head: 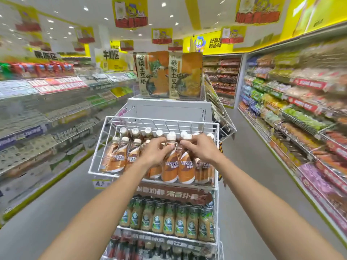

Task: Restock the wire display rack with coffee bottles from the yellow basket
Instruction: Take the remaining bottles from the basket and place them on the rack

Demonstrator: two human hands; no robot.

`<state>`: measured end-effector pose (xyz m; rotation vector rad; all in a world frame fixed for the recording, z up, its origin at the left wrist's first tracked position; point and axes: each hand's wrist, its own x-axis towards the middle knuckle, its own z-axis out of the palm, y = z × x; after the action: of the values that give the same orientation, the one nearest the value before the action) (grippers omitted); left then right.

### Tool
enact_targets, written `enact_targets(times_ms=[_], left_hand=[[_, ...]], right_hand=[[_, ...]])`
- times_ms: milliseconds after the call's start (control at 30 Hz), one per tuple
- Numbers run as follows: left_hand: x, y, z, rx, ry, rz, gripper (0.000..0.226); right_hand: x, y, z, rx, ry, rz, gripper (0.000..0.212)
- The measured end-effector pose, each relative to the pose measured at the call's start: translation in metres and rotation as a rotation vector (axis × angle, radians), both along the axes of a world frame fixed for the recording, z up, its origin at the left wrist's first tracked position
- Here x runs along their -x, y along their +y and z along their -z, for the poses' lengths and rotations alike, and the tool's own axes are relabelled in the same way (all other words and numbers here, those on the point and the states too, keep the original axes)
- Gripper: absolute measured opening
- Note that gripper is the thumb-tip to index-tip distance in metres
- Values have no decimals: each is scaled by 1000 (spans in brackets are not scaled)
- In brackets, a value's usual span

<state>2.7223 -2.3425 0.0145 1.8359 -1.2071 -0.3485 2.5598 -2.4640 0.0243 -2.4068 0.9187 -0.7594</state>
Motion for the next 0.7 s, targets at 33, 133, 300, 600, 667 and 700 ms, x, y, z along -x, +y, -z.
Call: enact_targets(times_ms=[33,133,300,600,667,700], left_hand=[[-3,-9,3,-12,14,28,51],[-9,-33,12,-60,35,102,47],[-22,-63,27,-112,3,132,57],[-37,-83,35,-152,34,180,43],[-38,-85,35,-138,58,162,41],[-38,-86,35,-133,77,150,41]], right_hand=[[-3,-5,4,-6,22,25,57],[-7,-18,19,-34,76,114,62],[-13,-31,29,-41,135,238,60],[-32,-29,25,-10,174,431,57],[-35,-27,24,-22,178,450,57],[-37,-27,24,-31,178,459,57]])
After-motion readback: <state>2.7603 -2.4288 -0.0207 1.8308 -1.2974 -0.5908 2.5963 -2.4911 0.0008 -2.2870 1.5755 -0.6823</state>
